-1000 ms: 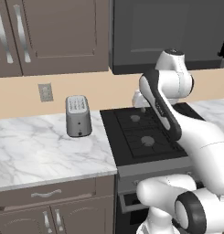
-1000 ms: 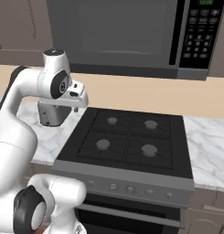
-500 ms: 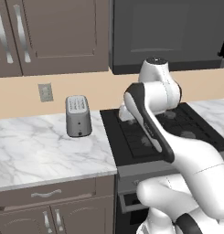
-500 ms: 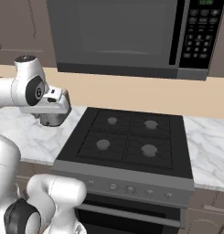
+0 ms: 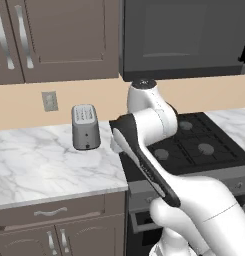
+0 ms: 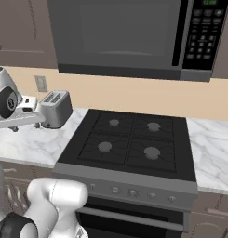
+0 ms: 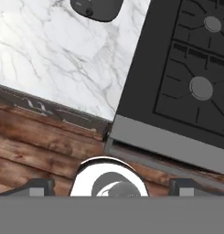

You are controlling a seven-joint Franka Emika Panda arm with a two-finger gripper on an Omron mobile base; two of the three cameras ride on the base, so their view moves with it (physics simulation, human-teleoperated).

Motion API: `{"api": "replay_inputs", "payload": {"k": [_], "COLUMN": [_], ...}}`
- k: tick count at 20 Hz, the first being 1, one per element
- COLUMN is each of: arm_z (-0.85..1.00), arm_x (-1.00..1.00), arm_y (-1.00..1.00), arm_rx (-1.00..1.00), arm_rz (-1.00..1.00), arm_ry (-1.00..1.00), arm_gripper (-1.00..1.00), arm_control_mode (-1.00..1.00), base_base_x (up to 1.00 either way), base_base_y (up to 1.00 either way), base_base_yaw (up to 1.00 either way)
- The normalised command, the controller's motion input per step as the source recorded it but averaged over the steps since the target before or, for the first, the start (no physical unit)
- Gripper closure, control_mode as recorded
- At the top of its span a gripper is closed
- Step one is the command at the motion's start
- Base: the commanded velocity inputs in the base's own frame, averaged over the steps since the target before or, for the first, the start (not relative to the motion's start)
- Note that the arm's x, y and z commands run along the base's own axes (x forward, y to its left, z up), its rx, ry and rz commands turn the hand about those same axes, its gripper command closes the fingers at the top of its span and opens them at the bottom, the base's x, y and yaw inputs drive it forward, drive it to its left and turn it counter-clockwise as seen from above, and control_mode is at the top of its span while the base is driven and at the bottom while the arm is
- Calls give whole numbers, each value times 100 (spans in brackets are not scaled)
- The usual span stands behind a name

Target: Take the pizza cutter from the drawer on the left and place it on the dining counter for cutting.

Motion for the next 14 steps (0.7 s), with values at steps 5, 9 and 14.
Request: {"api": "replay_inputs", "payload": {"k": [5,9,14], "arm_z": [-20,-25,-34], "arm_x": [-12,-1,-1], "arm_y": [70,61,64], "arm_rx": [-14,-18,-21], "arm_rz": [18,20,24], "arm_ry": [0,-1,-5], "arm_gripper": [-100,-100,-100], "arm_control_mode": [-100,-100,-100], "base_base_x": [0,0,0], "base_base_y": [0,0,0], "base_base_yaw": [0,0,0]}}
